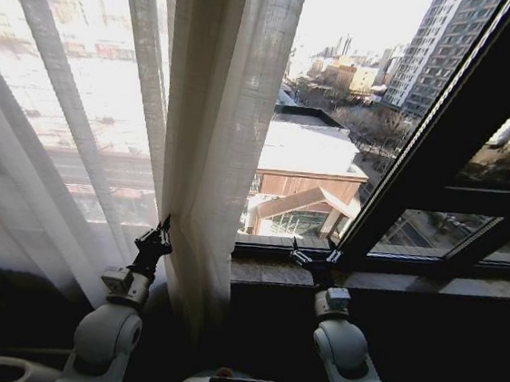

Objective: Open the curtains by pulling them apart, changing their state from closed to fully open.

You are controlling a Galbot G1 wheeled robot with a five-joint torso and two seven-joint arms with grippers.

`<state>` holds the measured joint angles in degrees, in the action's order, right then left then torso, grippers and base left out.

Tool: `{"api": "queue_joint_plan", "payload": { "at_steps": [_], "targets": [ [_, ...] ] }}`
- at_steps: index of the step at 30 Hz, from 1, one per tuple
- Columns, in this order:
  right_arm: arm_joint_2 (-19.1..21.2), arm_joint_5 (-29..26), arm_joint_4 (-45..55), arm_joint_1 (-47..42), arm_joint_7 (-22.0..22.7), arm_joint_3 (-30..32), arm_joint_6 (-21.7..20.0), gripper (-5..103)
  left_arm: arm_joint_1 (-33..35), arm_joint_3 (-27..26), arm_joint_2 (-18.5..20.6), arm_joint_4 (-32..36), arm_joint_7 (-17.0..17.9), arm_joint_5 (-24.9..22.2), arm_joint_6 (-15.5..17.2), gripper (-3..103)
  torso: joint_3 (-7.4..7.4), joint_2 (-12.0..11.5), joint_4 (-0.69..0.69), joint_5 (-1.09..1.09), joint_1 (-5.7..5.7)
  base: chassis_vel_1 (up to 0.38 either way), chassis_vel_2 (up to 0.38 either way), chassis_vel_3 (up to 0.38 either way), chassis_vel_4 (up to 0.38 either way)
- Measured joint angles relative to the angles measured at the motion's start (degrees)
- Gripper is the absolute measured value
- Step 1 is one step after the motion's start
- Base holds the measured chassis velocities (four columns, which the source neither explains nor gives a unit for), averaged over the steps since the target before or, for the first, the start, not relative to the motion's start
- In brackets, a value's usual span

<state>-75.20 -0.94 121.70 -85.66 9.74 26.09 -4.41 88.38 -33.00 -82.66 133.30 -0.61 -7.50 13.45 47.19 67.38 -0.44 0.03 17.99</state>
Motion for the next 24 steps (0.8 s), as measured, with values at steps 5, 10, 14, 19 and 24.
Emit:
{"api": "queue_joint_plan", "payload": {
  "at_steps": [5,10,14,19,24],
  "targets": [
    [0.0,0.1,-0.1,0.0,0.0,0.0,0.0,100,-0.5,-1.2,-0.3,-0.4,0.4,-0.6,-0.3,0,0.00,0.0,0.00,0.00,0.00,0.000,0.000,0.000,0.000],
    [0.1,0.1,-0.4,0.2,-0.1,-0.3,0.0,100,-2.1,-7.4,-0.5,-0.8,1.6,-4.0,-0.3,0,0.00,0.0,0.00,-0.04,0.00,0.000,0.000,0.000,0.000],
    [0.1,0.2,-0.8,0.4,-0.2,-0.8,0.0,100,-2.7,-15.2,-0.4,-1.4,2.0,-8.1,0.0,0,0.00,0.0,0.00,-0.02,0.00,0.000,0.000,0.000,0.000],
    [0.2,0.2,-1.3,0.8,-0.3,-1.7,0.0,100,-3.0,-23.9,0.3,-3.2,2.3,-13.3,0.0,0,0.00,0.0,0.00,-0.02,0.00,0.000,0.000,0.000,0.000],
    [0.3,0.2,-2.0,1.4,-0.4,-2.6,0.0,100,-3.1,-30.5,0.8,-6.0,3.6,-17.7,0.1,0,0.00,0.0,0.00,-0.03,0.00,0.000,0.000,0.000,0.000]
  ]
}}
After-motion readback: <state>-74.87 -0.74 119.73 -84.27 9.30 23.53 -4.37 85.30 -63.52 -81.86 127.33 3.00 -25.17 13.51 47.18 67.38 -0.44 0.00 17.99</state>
